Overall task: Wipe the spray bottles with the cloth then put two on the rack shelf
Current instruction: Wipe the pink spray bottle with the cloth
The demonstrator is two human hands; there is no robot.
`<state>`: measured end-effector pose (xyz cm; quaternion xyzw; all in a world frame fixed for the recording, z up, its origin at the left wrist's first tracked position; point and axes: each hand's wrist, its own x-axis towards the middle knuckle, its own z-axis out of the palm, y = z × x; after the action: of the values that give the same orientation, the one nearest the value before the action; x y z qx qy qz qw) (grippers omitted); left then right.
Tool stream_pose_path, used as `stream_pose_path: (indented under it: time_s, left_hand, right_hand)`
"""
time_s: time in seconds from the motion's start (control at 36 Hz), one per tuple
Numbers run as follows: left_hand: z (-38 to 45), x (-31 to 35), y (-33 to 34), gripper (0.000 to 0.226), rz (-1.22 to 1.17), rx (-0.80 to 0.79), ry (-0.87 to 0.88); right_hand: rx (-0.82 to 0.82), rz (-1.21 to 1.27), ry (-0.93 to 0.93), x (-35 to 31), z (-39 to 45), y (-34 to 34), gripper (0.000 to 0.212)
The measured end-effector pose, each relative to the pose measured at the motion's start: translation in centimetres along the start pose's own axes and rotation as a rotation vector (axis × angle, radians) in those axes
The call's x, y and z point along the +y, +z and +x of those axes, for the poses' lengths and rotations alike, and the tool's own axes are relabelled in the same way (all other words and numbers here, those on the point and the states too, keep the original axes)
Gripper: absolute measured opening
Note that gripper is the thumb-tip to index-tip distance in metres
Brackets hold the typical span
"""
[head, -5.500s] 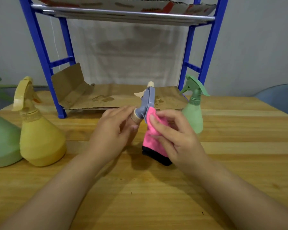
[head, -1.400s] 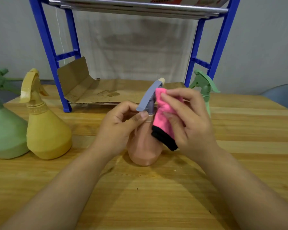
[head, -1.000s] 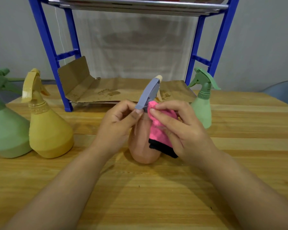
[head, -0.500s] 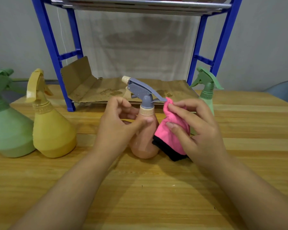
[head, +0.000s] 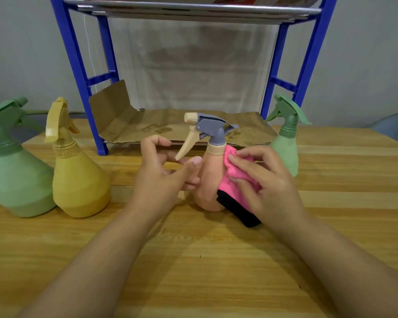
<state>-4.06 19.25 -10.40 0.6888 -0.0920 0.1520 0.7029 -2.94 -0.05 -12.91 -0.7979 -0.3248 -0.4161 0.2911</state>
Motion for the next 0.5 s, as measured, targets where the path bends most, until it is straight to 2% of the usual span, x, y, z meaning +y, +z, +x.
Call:
stream_pose_path:
  time_s: [0.19,0.33,0.5]
  left_hand:
    - [0.0,0.1,0.2,0.016,0.092,-0.032,0.064]
    - [0.0,0.4,-0.1,0.022,0.088,-0.006,0.150]
    - [0.1,-0.1,-0.5,0.023,0.113,0.022,0.220]
  right_hand:
    - [0.078,-0.013,0.011,-0.7,0.6,-0.2,0.041]
    - [0.235,-0.025,0.021,-1.2,1.9,-0.6,0.044]
    - [0.220,-0.027,-0.045,-2.1,3.9,0.0,0.038]
